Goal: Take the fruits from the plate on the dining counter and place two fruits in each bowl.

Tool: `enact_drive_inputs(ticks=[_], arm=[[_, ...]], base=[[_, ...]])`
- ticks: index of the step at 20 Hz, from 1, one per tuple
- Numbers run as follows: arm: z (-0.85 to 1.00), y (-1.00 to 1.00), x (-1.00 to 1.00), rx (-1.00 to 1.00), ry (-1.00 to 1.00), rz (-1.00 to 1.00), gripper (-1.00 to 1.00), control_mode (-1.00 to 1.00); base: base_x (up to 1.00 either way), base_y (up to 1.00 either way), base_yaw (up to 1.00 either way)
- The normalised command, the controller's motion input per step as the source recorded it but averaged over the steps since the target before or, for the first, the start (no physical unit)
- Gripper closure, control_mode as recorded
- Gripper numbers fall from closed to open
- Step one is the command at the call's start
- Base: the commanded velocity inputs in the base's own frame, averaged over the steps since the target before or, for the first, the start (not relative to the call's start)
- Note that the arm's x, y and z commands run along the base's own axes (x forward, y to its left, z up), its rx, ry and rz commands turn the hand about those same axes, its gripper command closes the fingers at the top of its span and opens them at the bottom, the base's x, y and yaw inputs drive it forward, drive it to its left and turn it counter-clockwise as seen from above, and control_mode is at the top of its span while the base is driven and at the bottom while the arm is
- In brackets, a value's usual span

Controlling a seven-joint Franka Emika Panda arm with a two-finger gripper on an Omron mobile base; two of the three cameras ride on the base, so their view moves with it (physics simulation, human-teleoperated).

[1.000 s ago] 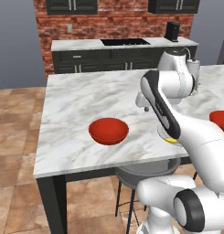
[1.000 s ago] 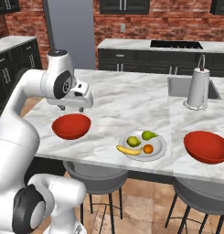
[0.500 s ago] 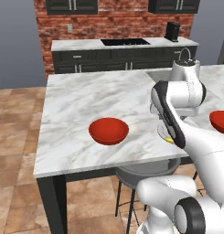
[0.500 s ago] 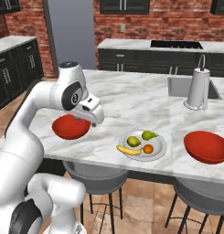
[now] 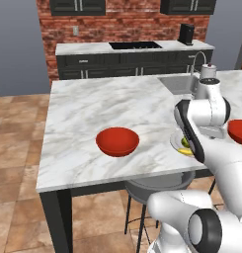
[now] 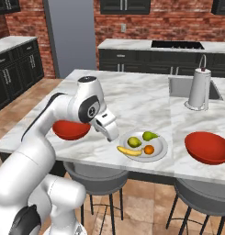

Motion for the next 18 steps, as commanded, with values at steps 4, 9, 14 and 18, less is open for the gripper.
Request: enact_drive_inputs(ticks=[4, 9, 14, 18], arm=[[-0.44, -0.43, 0.08, 0.0, 0.0, -0.14, -1.0, -1.0], [-0.38, -0.33, 0.15, 0.0, 0.0, -0.02, -1.0, -1.0], [-0.35, -0.13, 0.23, 0.0, 0.0, 0.0, -1.0, -1.0], [-0.21, 0.0, 0.3, 0.01, 0.0, 0.0, -1.0, -1.0]], base=[[0.0, 0.0, 0.0], [0.0, 0.0, 0.0], [0.0, 0.0, 0.0], [0.0, 0.0, 0.0]])
